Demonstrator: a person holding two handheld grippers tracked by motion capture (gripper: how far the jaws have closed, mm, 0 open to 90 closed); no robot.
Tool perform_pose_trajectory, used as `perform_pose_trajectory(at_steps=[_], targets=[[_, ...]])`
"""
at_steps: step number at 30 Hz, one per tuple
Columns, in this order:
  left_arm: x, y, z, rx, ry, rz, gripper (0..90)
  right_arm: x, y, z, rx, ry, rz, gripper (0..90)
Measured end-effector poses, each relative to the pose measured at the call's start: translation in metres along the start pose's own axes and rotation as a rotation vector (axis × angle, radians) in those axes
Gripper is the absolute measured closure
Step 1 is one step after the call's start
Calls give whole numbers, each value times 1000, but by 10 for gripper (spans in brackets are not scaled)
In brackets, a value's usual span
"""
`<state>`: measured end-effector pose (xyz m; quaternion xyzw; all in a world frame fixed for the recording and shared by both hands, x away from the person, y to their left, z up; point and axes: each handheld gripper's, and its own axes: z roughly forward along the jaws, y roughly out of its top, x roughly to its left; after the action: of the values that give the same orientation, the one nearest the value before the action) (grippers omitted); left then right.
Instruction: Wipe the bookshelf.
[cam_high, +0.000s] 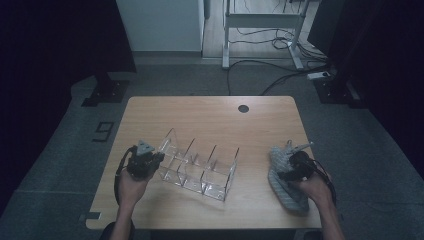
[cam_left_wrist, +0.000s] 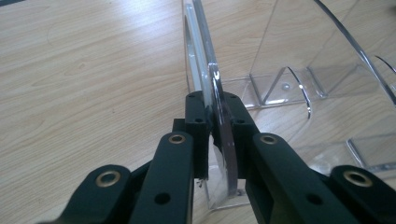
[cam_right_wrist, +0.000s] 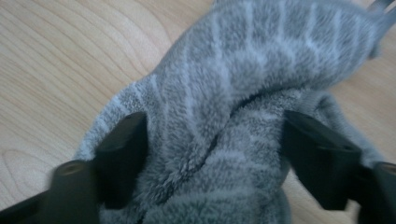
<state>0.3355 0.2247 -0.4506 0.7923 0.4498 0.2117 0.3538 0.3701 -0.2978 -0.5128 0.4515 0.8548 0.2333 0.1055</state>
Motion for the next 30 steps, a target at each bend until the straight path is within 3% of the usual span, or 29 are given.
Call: perform_pose_trajectory(at_steps=[4, 11, 15, 20, 25, 30], targets=[[2, -1, 0, -7, -7, 7, 831, -3, -4, 5, 20, 12, -7, 415], [3, -5, -1, -21, -30, 4, 805, -3, -7, 5, 16, -2, 67, 582], [2, -6, -2, -29, -25, 20, 754, -4, -8, 2, 12, 0, 74, 665], [3, -6, -2, -25, -24, 18, 812, -3, -8, -3, -25, -25, 77, 692], [4, -6, -1, -33, -14, 16, 822, -3, -6, -17, -104, -1, 90, 698], [4, -7, 0, -46, -14, 14, 827, 5, 1, -32, -171, 29, 67, 698]])
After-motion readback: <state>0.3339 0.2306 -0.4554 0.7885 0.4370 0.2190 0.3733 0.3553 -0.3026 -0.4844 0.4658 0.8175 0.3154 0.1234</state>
